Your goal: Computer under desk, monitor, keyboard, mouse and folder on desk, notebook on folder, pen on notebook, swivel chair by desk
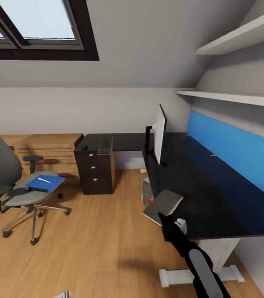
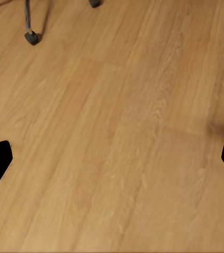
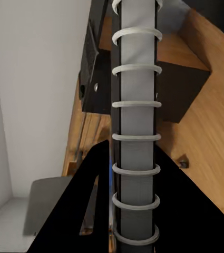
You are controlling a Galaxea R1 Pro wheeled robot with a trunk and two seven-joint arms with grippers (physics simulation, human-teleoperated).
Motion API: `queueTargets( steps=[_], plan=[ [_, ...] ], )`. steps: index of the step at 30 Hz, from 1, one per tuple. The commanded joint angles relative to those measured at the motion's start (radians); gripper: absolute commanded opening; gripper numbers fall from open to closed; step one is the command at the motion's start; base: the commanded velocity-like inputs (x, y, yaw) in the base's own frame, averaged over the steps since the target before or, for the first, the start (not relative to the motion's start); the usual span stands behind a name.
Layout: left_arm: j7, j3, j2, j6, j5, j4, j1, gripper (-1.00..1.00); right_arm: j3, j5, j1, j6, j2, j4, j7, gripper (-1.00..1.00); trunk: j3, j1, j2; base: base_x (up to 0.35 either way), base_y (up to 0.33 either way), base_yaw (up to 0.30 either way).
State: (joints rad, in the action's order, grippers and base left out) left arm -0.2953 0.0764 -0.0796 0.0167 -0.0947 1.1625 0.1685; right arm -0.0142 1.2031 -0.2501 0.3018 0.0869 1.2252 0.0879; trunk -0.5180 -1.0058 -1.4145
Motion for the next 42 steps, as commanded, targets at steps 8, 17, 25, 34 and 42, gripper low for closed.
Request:
queueTargets(
  steps=[8,17,25,34,42],
  plan=[
    [0.003,0.000,0.006,0.000,-0.012,0.005,0.000,1.00,-0.037,0.008,0.005,0.005,-0.004,0.000,0.007,-1.00,-0.001,0.000,-0.001,0.000,0.337,0.001],
    [0.290,0.039,0.087,0.014,-0.106,0.007,0.000,1.00,-0.044,0.009,0.006,0.003,-0.003,-0.007,0.002,-1.00,-0.001,0.000,-0.001,0.127,0.294,0.000],
    [0.292,0.040,0.087,0.013,-0.106,0.007,0.000,1.00,-0.045,0.008,0.006,-0.002,-0.001,-0.010,0.002,-1.00,-0.001,0.000,-0.001,0.316,0.137,0.000],
    [0.291,0.040,0.086,0.011,-0.106,0.007,0.000,1.00,-0.046,0.007,0.006,-0.020,0.002,-0.010,0.006,-1.00,0.005,0.000,-0.001,0.319,0.130,0.000],
    [0.291,0.040,0.087,0.012,-0.106,0.007,0.000,1.00,-0.047,0.007,0.006,-0.066,0.002,-0.012,0.009,-1.00,0.017,0.000,-0.001,0.319,0.129,0.000]
  ],
)
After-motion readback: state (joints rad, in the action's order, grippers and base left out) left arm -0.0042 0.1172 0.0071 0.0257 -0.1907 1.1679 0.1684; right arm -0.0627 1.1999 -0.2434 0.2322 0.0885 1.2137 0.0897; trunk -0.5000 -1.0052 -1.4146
